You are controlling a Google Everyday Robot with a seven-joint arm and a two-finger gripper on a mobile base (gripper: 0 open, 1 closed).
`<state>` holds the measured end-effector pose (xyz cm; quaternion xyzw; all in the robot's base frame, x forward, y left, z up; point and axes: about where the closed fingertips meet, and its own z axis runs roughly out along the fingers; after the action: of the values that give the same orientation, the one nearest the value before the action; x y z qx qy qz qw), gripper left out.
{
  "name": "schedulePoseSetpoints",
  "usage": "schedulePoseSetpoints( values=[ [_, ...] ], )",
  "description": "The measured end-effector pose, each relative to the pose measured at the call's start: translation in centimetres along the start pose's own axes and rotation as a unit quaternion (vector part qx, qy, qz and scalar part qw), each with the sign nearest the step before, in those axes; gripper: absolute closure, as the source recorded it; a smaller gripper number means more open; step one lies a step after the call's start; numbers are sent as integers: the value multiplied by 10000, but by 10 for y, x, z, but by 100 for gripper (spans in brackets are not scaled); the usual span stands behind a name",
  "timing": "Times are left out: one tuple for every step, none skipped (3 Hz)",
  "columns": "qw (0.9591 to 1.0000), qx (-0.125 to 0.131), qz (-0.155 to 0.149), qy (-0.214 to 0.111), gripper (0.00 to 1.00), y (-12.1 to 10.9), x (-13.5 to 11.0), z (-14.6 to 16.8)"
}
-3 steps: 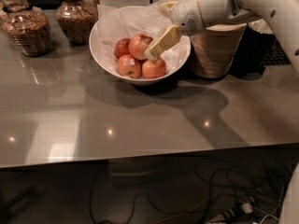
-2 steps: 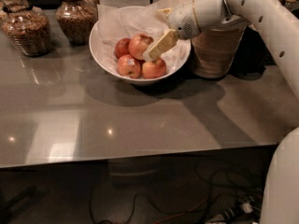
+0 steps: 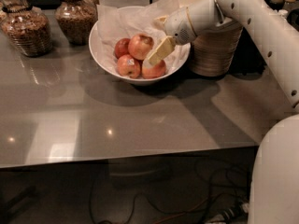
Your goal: Pick apple from white bowl
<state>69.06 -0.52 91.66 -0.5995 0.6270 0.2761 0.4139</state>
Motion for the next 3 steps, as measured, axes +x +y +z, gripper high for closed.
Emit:
schedulePoseSetpoints(
  values=[
    [9992, -31, -214, 337, 0, 6, 1, 5],
    [9977, -21, -401, 553, 0, 13, -3, 5],
    [9965, 20, -474, 693, 19, 16, -5, 3]
  ],
)
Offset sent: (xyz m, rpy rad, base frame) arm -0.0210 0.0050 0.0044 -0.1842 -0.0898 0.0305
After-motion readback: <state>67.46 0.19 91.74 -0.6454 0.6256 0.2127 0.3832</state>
